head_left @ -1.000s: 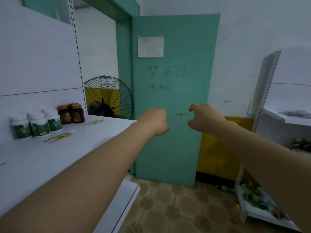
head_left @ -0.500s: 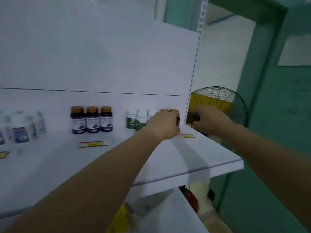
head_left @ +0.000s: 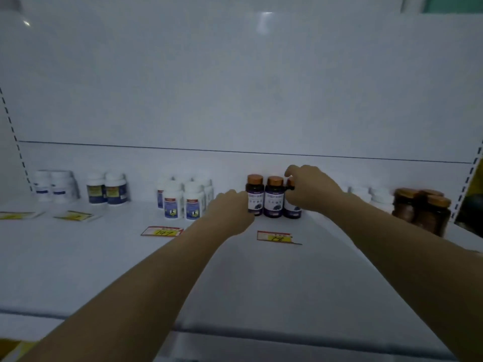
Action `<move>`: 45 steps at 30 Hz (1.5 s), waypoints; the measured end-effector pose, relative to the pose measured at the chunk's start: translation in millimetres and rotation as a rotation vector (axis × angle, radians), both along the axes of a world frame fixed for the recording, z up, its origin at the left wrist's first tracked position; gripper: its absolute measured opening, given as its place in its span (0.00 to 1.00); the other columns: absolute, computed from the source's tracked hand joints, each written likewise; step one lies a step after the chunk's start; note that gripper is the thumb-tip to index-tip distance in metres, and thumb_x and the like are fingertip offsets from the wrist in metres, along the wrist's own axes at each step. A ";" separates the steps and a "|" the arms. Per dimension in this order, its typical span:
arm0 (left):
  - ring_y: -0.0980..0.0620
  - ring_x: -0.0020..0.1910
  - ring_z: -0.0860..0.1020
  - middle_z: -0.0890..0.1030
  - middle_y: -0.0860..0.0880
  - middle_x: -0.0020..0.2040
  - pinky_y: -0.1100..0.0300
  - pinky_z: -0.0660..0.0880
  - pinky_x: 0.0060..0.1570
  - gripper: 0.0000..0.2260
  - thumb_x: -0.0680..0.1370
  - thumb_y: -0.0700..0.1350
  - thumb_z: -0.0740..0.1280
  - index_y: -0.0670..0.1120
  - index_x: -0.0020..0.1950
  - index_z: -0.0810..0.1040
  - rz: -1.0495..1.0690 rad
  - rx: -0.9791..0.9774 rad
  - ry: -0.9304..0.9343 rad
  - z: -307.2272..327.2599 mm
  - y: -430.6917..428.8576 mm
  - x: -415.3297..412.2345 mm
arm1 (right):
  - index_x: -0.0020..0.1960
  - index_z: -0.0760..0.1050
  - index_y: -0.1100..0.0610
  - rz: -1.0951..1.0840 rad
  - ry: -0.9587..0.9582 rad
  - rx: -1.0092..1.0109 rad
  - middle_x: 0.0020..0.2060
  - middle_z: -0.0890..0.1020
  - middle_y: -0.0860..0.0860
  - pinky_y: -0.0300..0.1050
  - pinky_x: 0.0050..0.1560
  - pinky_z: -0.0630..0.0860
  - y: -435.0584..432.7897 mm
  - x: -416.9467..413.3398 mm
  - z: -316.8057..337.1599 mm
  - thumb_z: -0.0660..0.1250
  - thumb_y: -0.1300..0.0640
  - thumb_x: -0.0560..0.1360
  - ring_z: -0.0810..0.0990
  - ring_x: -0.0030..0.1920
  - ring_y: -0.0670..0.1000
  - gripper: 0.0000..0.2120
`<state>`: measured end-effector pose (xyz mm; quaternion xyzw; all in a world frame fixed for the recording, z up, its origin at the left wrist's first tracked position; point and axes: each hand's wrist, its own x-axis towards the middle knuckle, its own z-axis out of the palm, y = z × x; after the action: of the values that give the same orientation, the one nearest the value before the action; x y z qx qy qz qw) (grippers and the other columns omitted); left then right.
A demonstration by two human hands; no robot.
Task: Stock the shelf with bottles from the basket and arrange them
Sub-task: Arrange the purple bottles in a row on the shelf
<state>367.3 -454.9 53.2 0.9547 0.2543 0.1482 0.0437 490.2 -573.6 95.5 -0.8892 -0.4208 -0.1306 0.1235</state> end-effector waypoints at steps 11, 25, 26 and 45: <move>0.42 0.76 0.52 0.53 0.44 0.78 0.48 0.51 0.74 0.26 0.82 0.57 0.47 0.45 0.77 0.53 0.031 -0.062 0.181 -66.4 45.3 15.4 | 0.68 0.65 0.57 0.025 -0.129 -0.095 0.60 0.72 0.58 0.51 0.56 0.71 84.0 9.6 -11.4 0.57 0.58 0.79 0.72 0.57 0.58 0.18; 0.47 0.77 0.43 0.43 0.48 0.78 0.51 0.42 0.74 0.28 0.81 0.59 0.41 0.48 0.78 0.43 0.027 -0.150 0.271 -68.5 45.1 12.4 | 0.61 0.66 0.56 -0.072 -0.243 -0.017 0.54 0.78 0.58 0.53 0.59 0.64 114.7 20.2 -33.6 0.54 0.48 0.81 0.70 0.57 0.59 0.15; 0.46 0.77 0.44 0.44 0.47 0.78 0.50 0.43 0.74 0.28 0.81 0.59 0.42 0.47 0.78 0.44 0.030 -0.148 0.273 -68.4 46.0 12.2 | 0.61 0.67 0.56 -0.056 -0.245 -0.013 0.53 0.78 0.58 0.53 0.58 0.64 112.9 19.5 -31.3 0.54 0.48 0.81 0.69 0.57 0.59 0.15; 0.58 0.44 0.79 0.82 0.55 0.42 0.68 0.75 0.41 0.12 0.67 0.45 0.77 0.54 0.46 0.78 -0.250 -1.037 -0.436 -21.2 3.5 28.5 | 0.46 0.78 0.53 0.142 0.687 0.638 0.45 0.83 0.52 0.39 0.37 0.79 25.6 12.9 5.7 0.65 0.42 0.75 0.83 0.42 0.49 0.14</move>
<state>395.8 -451.4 32.0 0.7787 0.1643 0.1913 0.5745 503.0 -548.0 101.2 -0.7677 -0.3543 0.0569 0.5310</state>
